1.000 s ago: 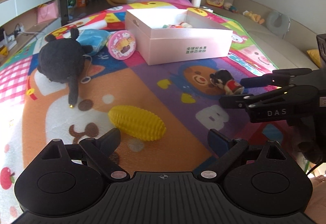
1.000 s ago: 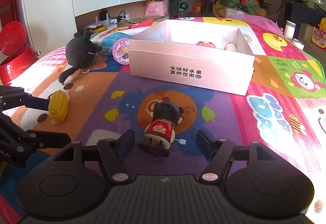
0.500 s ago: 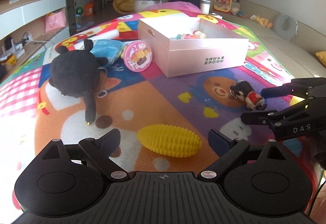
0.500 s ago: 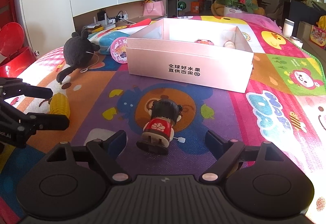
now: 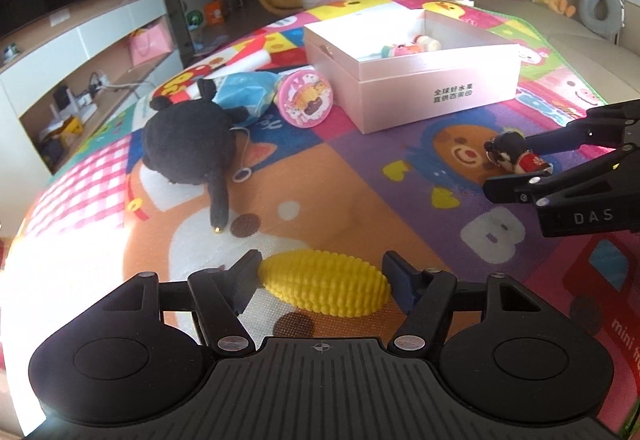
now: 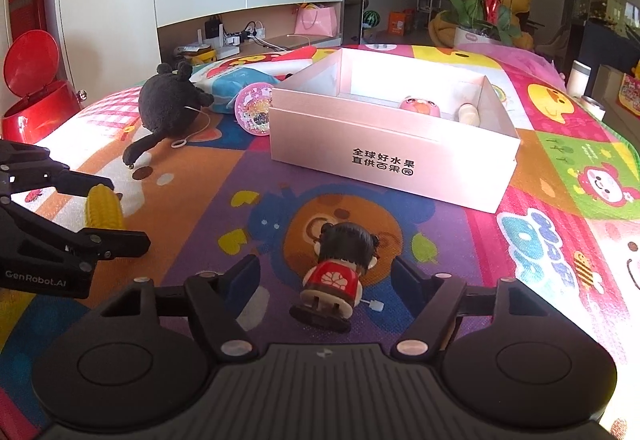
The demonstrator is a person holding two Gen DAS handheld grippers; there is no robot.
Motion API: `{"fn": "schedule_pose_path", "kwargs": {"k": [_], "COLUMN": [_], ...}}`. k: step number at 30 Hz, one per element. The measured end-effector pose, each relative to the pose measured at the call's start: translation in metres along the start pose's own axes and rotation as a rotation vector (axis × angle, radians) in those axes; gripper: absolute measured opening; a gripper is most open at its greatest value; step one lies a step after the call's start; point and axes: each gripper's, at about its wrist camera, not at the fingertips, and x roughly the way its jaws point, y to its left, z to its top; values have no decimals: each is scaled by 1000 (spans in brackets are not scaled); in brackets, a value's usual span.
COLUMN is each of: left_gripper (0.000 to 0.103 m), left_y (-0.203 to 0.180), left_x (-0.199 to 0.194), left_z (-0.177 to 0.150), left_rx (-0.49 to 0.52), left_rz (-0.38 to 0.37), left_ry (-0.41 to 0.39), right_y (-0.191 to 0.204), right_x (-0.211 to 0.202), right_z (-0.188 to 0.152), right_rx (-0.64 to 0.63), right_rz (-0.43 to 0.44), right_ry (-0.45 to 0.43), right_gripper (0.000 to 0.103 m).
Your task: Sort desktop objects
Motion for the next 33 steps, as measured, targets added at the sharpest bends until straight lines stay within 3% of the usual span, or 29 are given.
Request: {"fn": "schedule_pose_path", "kwargs": {"k": [6, 11, 15, 19, 25, 27, 28, 30, 33], "left_gripper": [72, 72, 72, 72, 72, 80, 97, 100, 103], "left_y": [-1, -5, -10, -13, -12, -7, -3, 8, 26], "left_x": [-12, -22, -34, -40, -20, -8, -2, 3, 3], "left_z": [-4, 3, 23, 64, 138, 161, 172, 181, 169], "left_rx": [-26, -37, 6, 9, -112, -176, -202, -243, -258], "left_rz": [-19, -86, -122, -142, -203, -240, -248, -231, -150], "left_ry": [-8, -62, -158, -294, -457, -485, -474, -461, -441], "right_y": [0, -3, -8, -24, -53, -60, -62, -69, -77], "right_x": [8, -20, -55, -90, -111, -101, -94, -77, -65], "right_z": [8, 8, 10, 24, 81, 101, 109, 122, 128], "right_rx": [13, -10, -78, -120, -33, -12, -11, 8, 41], "right_rz": [7, 40, 37, -61, -191, -180, -165, -163, -186], "right_ry": [47, 38, -12, -129, -388, -424, -430, -440, -436], "right_gripper": [33, 33, 33, 33, 33, 33, 33, 38, 45]}}
